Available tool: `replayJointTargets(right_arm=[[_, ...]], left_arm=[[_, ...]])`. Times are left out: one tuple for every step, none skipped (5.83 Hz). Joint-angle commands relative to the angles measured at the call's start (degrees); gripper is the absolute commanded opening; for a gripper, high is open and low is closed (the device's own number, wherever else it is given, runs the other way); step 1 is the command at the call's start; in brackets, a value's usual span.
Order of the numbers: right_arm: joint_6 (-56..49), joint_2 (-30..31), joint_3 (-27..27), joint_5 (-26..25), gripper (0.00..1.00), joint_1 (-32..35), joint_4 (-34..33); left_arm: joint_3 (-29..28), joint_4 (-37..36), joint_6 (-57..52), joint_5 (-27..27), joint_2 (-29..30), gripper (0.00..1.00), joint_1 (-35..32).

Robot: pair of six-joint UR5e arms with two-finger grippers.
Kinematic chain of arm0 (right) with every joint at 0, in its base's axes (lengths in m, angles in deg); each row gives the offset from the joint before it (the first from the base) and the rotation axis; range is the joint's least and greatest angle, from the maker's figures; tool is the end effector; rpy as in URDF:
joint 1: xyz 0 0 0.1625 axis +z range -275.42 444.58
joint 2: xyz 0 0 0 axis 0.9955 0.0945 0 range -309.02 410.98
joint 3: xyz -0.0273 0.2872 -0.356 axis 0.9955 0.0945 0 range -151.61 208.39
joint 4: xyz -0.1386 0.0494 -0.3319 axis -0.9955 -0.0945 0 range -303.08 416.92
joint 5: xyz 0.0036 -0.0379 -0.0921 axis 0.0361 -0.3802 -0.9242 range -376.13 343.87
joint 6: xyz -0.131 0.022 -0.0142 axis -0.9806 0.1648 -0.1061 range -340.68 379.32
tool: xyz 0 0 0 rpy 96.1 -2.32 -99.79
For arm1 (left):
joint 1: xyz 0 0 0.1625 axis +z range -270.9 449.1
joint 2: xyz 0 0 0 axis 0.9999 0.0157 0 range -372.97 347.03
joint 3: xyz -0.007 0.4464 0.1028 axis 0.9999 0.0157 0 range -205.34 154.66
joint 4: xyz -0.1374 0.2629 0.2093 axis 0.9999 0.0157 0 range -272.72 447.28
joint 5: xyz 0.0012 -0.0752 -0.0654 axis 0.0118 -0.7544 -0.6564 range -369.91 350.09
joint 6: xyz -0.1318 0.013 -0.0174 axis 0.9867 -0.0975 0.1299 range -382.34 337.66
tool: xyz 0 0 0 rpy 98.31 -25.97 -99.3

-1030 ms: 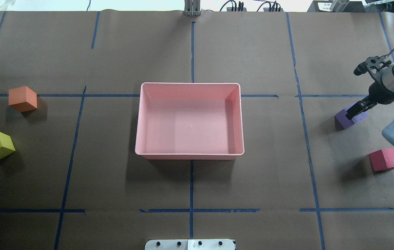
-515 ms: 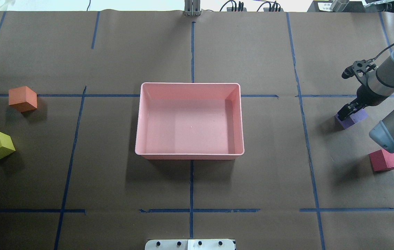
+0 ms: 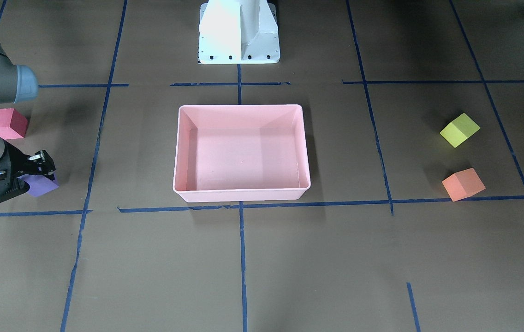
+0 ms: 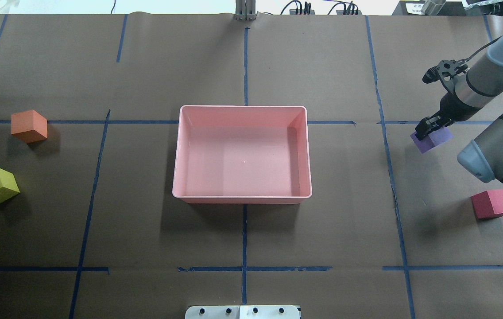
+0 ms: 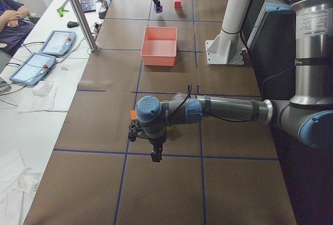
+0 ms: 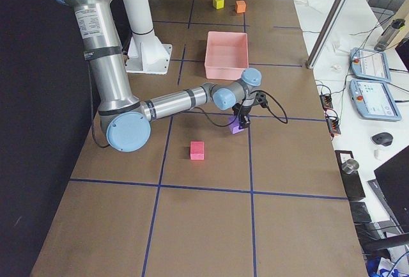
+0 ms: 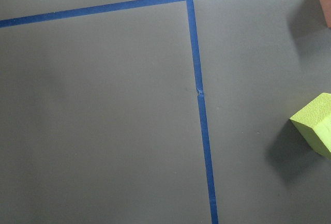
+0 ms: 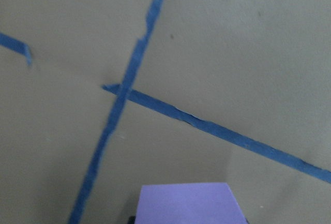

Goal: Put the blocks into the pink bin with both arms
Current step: 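Lower the right gripper and grasp the purple cube, then carry the purple cube with the right gripper into the pink bin and release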

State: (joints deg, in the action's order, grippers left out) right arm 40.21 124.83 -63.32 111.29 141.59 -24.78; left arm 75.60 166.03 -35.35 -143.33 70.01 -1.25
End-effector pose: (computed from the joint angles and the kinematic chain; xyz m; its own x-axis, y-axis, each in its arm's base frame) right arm -0.2748 -0.5192 0.5503 0.6603 -0.3455 0.6668 0.2710 0.9377 0.2175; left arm -0.0437 -0.3672 0.7032 0.7086 0.1334 -0.6929 -0.1573 0.9871 0.0291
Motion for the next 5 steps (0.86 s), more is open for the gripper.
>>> replayJointTargets(right_arm=[[12.2,-10.9,-7.7,0.3,0.28,-1.8,-17.4],[22.1,-14.7,-9.4,0.2,0.28,-4.6,-19.0],[35.0,-19.1,-9.5,-1.4,0.28,-9.9,-19.0],[45.9,-22.8,-9.3,-7.7,0.29,-16.9,-19.0],[50.9,-23.4,-9.3,-12.5,0.32,-21.7,-18.8]], left_arm=[[0.1,0.0,0.0,0.0,0.0,1.0,0.0],[0.1,0.0,0.0,-0.2,0.0,1.0,0.0],[0.1,0.0,0.0,-0.3,0.0,1.0,0.0],[0.1,0.2,0.0,-0.3,0.0,1.0,0.0],[0.1,0.3,0.0,-0.4,0.0,1.0,0.1]])
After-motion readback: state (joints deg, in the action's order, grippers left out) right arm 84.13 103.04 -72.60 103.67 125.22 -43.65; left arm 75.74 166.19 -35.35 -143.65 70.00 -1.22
